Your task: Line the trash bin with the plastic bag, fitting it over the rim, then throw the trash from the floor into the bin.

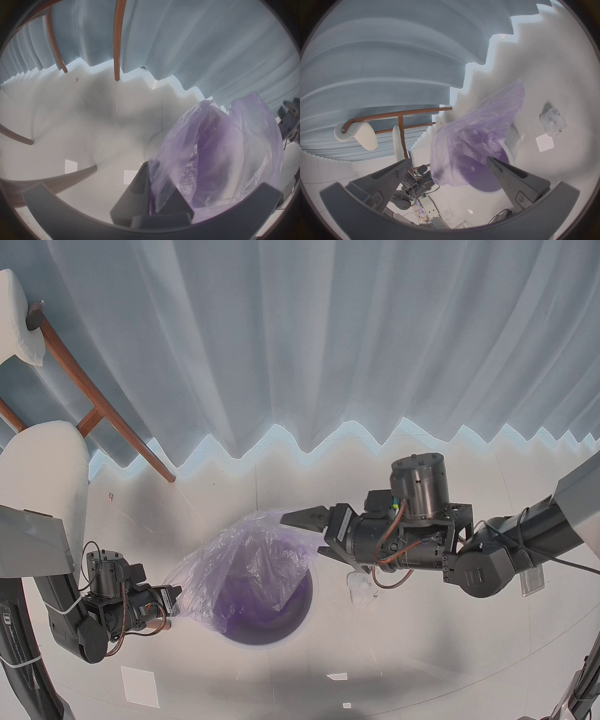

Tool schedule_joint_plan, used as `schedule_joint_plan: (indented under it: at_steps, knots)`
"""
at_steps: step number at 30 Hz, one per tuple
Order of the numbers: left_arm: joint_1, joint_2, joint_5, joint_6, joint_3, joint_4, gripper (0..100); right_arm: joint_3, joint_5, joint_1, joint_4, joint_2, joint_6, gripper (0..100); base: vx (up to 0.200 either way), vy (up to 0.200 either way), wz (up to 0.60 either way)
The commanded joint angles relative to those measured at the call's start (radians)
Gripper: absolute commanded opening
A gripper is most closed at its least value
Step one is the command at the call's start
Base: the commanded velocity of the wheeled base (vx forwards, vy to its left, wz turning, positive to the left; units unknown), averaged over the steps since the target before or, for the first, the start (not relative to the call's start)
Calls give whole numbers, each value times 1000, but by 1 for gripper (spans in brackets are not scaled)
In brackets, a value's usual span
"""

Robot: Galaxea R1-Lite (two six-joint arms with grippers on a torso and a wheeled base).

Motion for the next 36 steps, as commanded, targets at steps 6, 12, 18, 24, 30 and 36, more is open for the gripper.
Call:
schedule_joint_plan:
  at_steps: [6, 12, 18, 24, 30, 36]
  knots:
    - [-38, 21, 2, 51, 62, -78, 0, -299, -127, 104, 139, 199, 8, 100, 0, 0, 0]
    - [-49, 22, 2, 72, 64, -104, 0, -387, -127, 107, 154, 266, 6, 100, 0, 0, 0]
    - [-59, 21, 2, 75, 65, -107, 0, -591, -127, 107, 282, 346, 8, 100, 0, 0, 0]
    - [-59, 19, 2, 78, 73, -107, 0, -701, -139, 107, 340, 392, 8, 100, 0, 0, 0]
    - [-58, 16, 1, 84, 79, -112, 0, -801, -174, 115, 438, 443, 8, 0, 0, 0, 0]
    - [-56, 25, 1, 84, 119, -184, 0, -770, -237, 110, 518, 394, 11, 0, 0, 0, 0]
